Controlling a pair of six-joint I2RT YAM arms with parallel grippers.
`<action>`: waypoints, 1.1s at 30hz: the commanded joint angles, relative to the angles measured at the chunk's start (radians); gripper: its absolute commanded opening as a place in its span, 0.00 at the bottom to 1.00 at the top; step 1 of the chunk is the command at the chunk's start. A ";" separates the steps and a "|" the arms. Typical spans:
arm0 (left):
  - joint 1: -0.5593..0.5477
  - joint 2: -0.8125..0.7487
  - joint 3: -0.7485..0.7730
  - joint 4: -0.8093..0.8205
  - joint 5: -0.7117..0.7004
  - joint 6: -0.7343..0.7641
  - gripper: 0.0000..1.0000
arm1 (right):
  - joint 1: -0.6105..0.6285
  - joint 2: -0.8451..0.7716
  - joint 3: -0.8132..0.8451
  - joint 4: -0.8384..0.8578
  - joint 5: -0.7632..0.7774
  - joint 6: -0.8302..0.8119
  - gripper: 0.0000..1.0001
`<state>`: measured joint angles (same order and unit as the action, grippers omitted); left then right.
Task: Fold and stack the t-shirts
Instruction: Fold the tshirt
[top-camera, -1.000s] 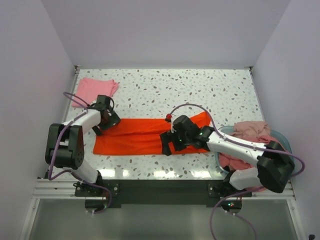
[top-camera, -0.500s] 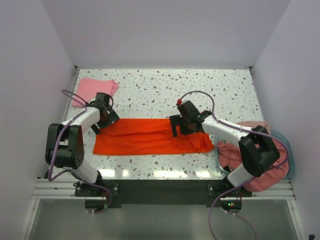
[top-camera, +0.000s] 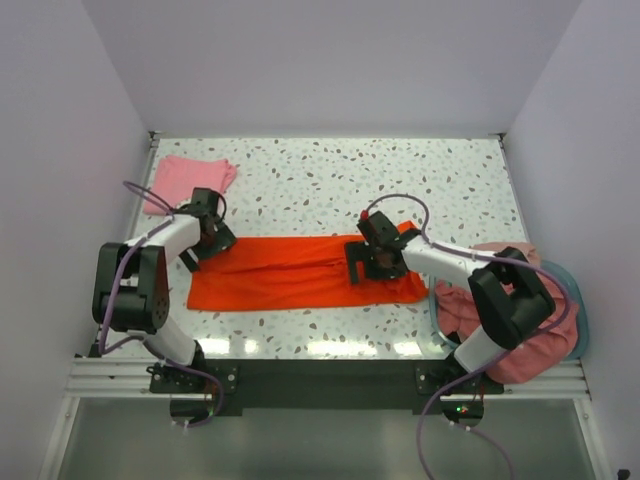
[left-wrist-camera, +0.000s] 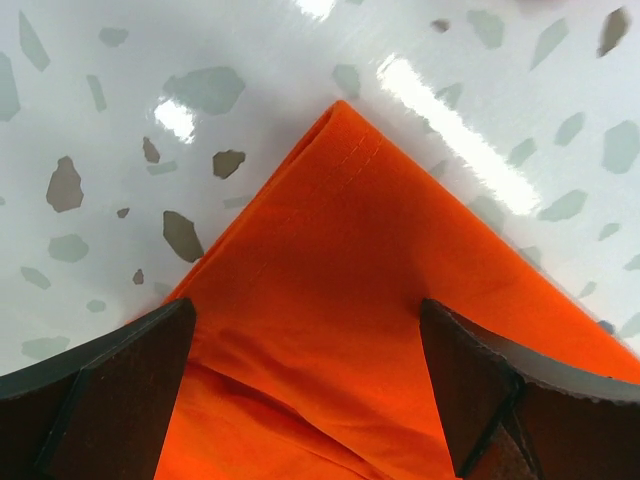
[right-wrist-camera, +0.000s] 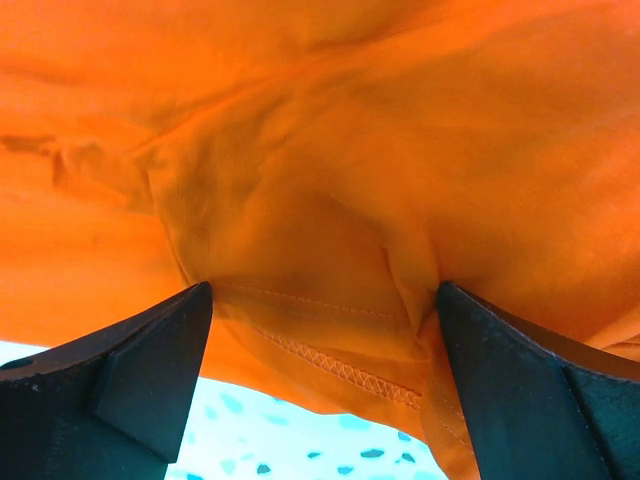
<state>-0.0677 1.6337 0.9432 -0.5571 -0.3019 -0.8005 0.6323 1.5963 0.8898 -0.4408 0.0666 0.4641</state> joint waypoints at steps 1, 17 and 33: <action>0.008 -0.023 -0.063 -0.006 -0.016 -0.011 1.00 | -0.054 0.119 0.053 0.062 -0.030 0.007 0.99; -0.288 -0.184 -0.382 0.017 0.300 -0.373 1.00 | -0.250 0.769 0.929 0.002 -0.399 -0.459 0.99; -0.817 -0.146 -0.402 0.103 0.402 -0.825 1.00 | -0.253 1.105 1.371 0.377 -0.611 -0.034 0.99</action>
<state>-0.7883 1.3560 0.6052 -0.3264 -0.0212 -1.5070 0.3656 2.6484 2.2864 -0.2089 -0.4751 0.2203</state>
